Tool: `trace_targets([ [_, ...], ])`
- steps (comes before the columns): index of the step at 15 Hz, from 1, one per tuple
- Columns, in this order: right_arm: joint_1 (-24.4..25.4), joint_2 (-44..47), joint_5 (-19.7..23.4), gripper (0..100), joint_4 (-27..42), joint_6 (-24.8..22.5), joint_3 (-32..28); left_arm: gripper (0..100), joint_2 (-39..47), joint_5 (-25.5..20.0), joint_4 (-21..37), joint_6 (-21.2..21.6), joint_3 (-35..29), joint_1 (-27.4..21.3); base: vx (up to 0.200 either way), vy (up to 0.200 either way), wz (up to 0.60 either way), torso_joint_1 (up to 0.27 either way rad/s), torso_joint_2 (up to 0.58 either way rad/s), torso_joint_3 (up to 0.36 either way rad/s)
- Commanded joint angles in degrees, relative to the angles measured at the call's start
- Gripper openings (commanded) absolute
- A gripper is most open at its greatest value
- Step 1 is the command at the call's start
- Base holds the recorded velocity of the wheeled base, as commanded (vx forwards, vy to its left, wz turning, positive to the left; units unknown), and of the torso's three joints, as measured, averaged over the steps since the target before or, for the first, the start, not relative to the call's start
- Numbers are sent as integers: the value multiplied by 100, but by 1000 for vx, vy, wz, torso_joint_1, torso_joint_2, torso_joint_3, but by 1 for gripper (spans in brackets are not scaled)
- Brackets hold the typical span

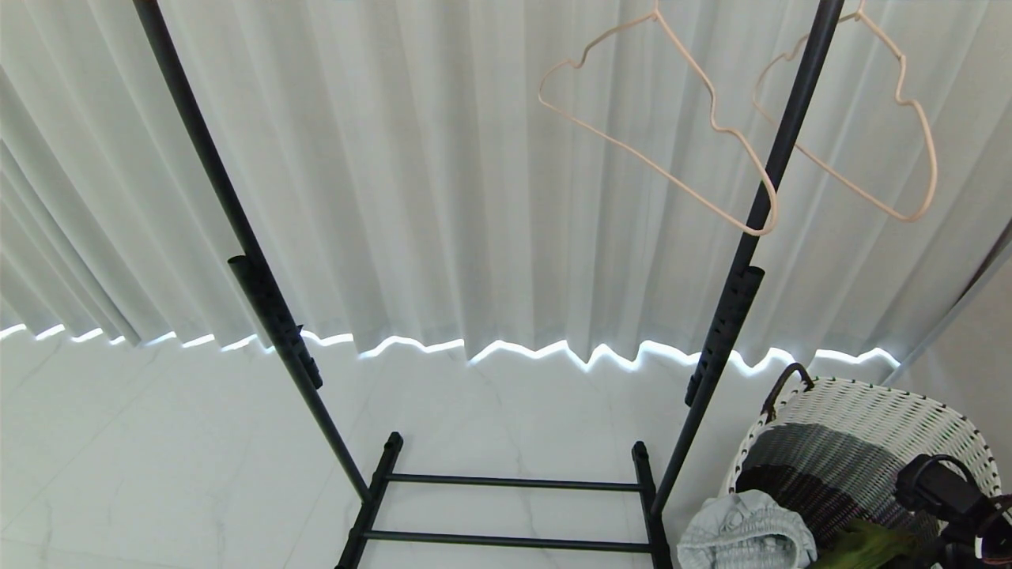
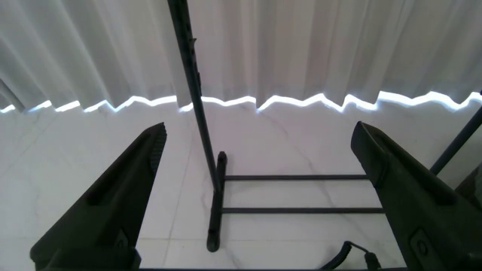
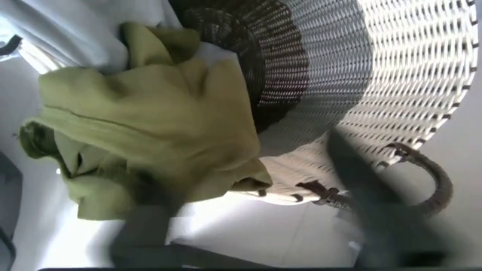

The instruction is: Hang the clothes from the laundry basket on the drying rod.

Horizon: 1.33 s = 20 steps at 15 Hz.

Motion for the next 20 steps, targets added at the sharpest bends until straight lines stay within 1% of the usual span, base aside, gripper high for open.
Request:
trace_targets([
  [1, 1, -56, 3, 0, -66, -9, 23, 100, 0, 0, 2, 2, 1, 2, 0, 0, 0, 0, 0, 0],
  [3, 1, -275, 3, 0, -101, -18, 146, 100, 0, 0, -7, 2, 1, 2, 0, 0, 0, 0, 0, 0],
  [5, 10, -776, -23, 0, -101, -36, 243, 100, 0, 0, 2, 2, 1, 2, 0, 0, 0, 0, 0, 0],
  [6, 19, -1102, -76, 0, -39, -53, 243, 100, 0, 0, -7, 2, 1, 2, 0, 0, 0, 0, 0, 0],
  [8, 28, -1673, -313, 0, 40, -62, 243, 100, 0, 0, -7, -7, 1, 2, 0, 0, 0, 0, 0, 0],
  [10, 19, -2200, -462, 0, 224, -53, 234, 100, 0, 0, -7, -7, 1, 2, 0, 0, 0, 0, 0, 0],
  [11, 19, -2640, -515, 0, 576, -53, -4, 100, 0, 0, 2, -7, 1, 2, 0, 0, 0, 0, 0, 0],
  [12, 19, -3053, -515, 0, 1103, -44, -434, 100, 0, 0, -7, -7, 1, 2, 0, 0, 0, 0, 0, 0],
  [14, 19, -3861, -506, 0, 2756, -27, -1568, 100, 0, 0, -7, -7, 1, 2, 0, 0, 0, 0, 0, 0],
  [15, 19, -4433, -489, 0, 4382, -9, -2552, 100, 0, 0, 2, -7, 1, 2, 0, 0, 0, 0, 0, 0],
  [16, 19, -4740, -489, 0, 5278, 35, -3106, 100, 0, 0, -7, 2, 1, 2, 0, 0, 0, 0, 0, 0],
  [17, 19, -5162, -497, 0, 6517, 131, -3932, 100, 0, 0, -7, -7, 1, 2, 0, 0, 0, 0, 0, 0],
  [18, 19, -5399, -515, 0, 7484, 149, -4662, 100, 0, 0, 2, 2, 1, 2, 0, 0, 0, 0, 0, 0],
  [19, 10, -5487, -524, 0, 8249, 149, -5321, 100, 0, 0, -7, 2, 1, 2, 0, 0, 0, 0, 0, 0],
  [20, 10, -5540, -533, 0, 8855, 149, -5875, 100, 0, 0, 2, 2, 1, 2, 0, 0, 0, 0, 0, 0],
])
